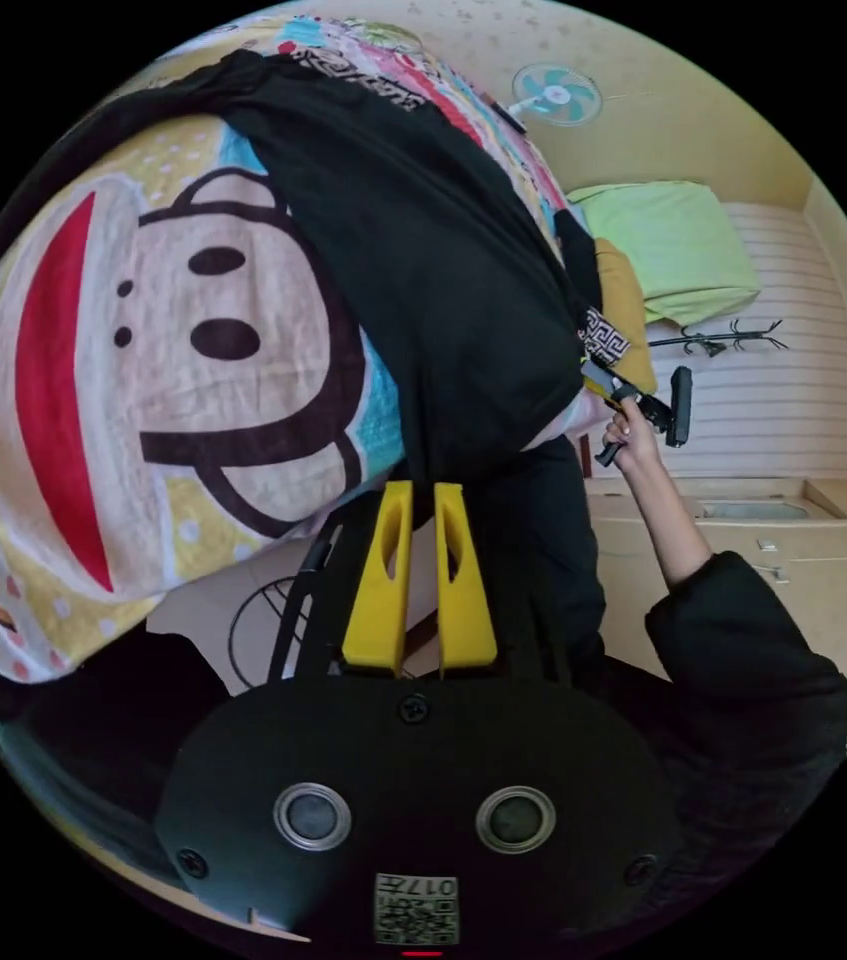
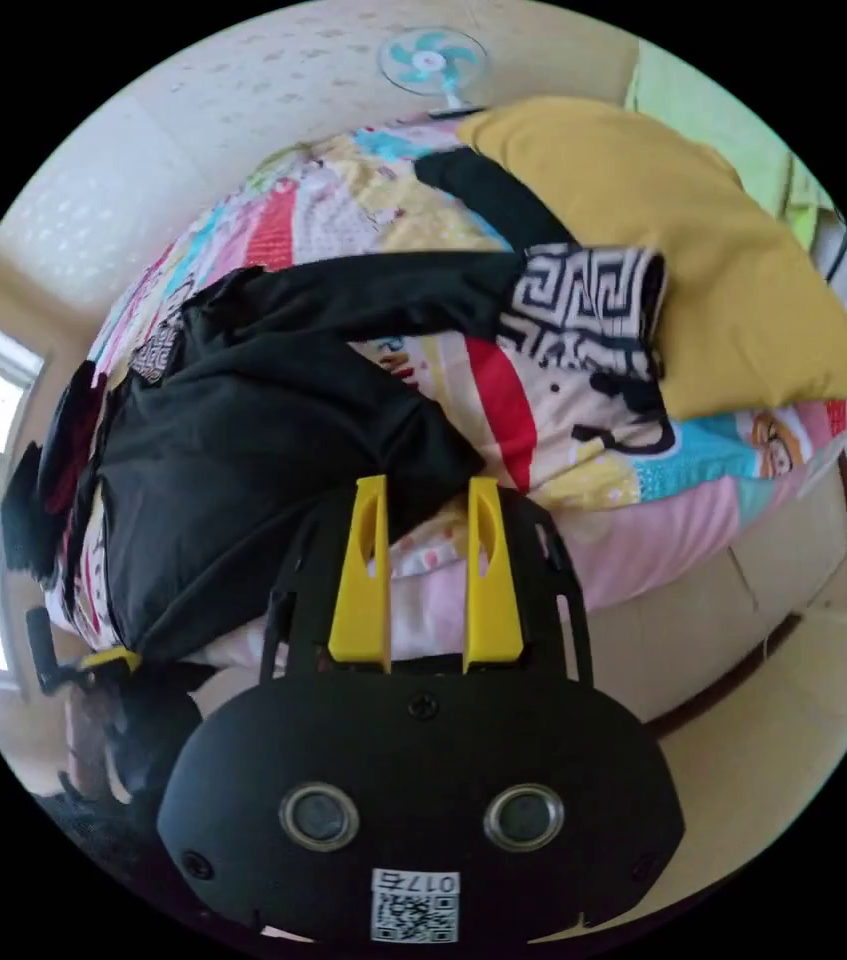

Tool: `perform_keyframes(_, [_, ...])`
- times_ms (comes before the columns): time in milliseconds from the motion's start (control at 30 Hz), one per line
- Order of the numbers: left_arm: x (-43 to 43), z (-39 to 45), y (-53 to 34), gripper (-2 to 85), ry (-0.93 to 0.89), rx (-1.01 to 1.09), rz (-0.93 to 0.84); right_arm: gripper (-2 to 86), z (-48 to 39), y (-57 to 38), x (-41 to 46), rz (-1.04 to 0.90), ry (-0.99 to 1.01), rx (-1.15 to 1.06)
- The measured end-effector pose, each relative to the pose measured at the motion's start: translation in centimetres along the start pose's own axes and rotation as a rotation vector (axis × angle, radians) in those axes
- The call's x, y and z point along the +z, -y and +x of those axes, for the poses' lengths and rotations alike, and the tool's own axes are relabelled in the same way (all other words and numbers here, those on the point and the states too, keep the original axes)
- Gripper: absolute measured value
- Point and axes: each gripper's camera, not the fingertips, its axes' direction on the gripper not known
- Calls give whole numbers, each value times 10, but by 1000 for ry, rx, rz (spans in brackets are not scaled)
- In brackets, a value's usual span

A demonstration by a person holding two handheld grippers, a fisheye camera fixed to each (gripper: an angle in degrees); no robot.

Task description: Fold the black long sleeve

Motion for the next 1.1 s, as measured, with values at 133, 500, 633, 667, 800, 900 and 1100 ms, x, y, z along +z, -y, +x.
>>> perform_keyframes(133, [-58, -3, -48, 15, -135, 85, 110, 22, 4, -37, -73, 46, 185, -109])
perform_keyframes(500, [-137, -38, -175, 86, 49, -135, 182, 17, 24, -148, -84, -206, 192, -86])
perform_keyframes(633, [-202, -59, -189, 124, 334, -202, 460, 18, 25, -139, -92, -138, 322, -95])
perform_keyframes(667, [-205, -61, -185, 124, 370, -191, 472, 18, 23, -131, -93, -129, 345, -101])
perform_keyframes(800, [-176, -92, -126, 127, 569, -117, 282, 18, 6, -104, -91, -117, 422, -142])
perform_keyframes(900, [-171, -107, -109, 52, 629, -93, 175, 18, -12, -92, -91, -119, 489, -166])
perform_keyframes(1100, [-323, -136, -189, 0, 131, -27, 380, 19, -33, -99, -90, -174, 437, -222])
